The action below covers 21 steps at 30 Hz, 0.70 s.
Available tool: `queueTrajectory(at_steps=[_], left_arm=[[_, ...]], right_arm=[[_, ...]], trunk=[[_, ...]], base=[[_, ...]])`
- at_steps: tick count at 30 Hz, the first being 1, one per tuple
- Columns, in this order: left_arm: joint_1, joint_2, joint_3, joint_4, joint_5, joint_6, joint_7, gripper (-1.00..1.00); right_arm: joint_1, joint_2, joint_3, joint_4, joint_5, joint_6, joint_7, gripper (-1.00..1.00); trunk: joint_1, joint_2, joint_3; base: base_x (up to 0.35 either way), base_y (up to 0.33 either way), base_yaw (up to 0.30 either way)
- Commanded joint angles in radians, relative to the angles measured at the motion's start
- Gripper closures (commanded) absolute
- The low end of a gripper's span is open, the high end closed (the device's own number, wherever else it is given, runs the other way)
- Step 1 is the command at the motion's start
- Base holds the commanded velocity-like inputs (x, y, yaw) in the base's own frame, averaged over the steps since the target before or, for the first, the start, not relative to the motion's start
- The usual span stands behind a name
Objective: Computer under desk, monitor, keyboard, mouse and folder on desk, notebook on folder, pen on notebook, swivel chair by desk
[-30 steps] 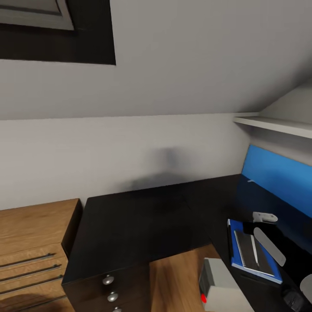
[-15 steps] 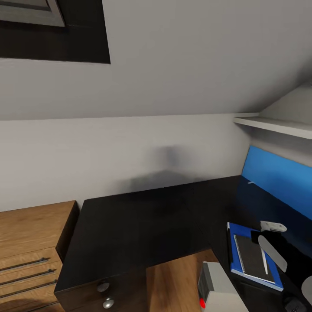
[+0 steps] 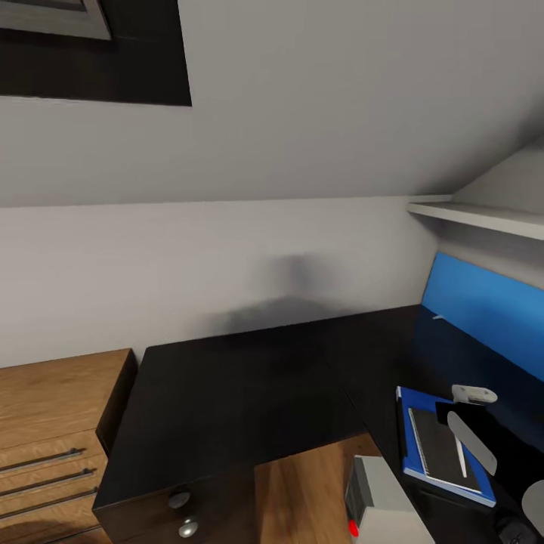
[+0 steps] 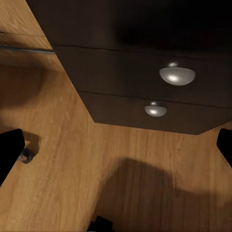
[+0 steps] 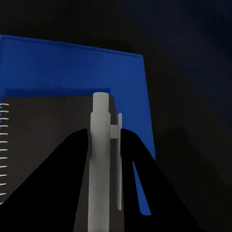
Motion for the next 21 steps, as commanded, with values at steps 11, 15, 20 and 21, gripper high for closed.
queueTrajectory(at_steps=[11, 15, 20, 21], left_arm=[[0.0, 0.0, -0.005, -0.001, 0.01, -0.006, 0.008, -1.0], [0.0, 0.0, -0.005, -0.001, 0.01, -0.005, 0.008, -1.0], [0.0, 0.0, -0.005, -0.001, 0.01, -0.006, 0.008, -1.0], [0.0, 0.0, -0.005, -0.001, 0.01, -0.006, 0.008, -1.0]], right_arm=[[-0.001, -0.001, 0.006, -0.003, -0.01, 0.001, -0.008, 1.0], [-0.001, -0.001, 0.006, -0.003, -0.01, 0.001, -0.008, 1.0], [-0.001, -0.001, 0.006, -0.004, -0.01, 0.001, -0.008, 1.0], [-0.001, -0.001, 0.006, -0.004, -0.01, 0.001, -0.008, 1.0]], trunk=[[0.043, -0.078, -0.036], [0.058, -0.106, -0.048], [0.073, -0.134, -0.061], [0.073, -0.134, -0.061]], base=[[0.0, 0.0, 0.0], [0.0, 0.0, 0.0], [0.0, 0.0, 0.0], [0.0, 0.0, 0.0]])
